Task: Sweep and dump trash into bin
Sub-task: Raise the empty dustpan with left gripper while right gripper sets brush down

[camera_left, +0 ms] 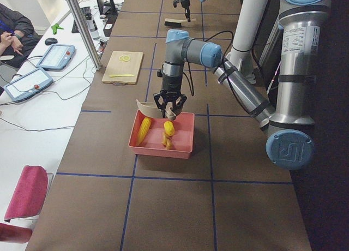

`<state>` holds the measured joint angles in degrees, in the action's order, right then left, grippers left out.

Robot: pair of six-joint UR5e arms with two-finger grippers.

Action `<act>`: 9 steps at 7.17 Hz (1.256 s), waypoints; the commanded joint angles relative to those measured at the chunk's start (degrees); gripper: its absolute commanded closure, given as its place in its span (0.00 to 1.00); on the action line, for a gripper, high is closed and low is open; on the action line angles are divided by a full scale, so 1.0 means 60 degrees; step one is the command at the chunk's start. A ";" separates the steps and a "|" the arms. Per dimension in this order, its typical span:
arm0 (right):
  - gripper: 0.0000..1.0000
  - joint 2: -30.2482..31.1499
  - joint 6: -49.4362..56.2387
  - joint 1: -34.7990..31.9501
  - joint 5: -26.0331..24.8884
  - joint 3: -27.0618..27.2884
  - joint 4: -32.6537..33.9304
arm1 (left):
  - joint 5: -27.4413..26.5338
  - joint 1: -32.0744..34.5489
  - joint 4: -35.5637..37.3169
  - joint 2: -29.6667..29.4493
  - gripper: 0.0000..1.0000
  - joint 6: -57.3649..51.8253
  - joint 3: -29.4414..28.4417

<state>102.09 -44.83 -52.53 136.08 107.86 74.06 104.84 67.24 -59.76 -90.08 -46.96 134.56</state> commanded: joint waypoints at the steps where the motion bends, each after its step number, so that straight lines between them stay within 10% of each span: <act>1: 0.00 -0.0009 0.0001 -0.0034 -0.0048 0.0229 -0.0009 | 0.0657 0.0044 0.0000 -0.0176 1.00 0.0049 0.0015; 5: 0.00 -0.0053 0.0175 -0.1975 -0.0340 0.0568 -0.0009 | 0.2038 -0.0232 -0.0147 -0.1814 1.00 0.1539 -0.0102; 9: 0.00 -0.0023 0.4399 -0.4012 -0.0866 -0.0352 0.0500 | 0.1966 -0.3072 -0.2659 -0.2462 1.00 0.3520 -0.1298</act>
<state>102.05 -26.42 -72.69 132.20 107.89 75.47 116.75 52.60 -70.40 -104.14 -27.65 129.76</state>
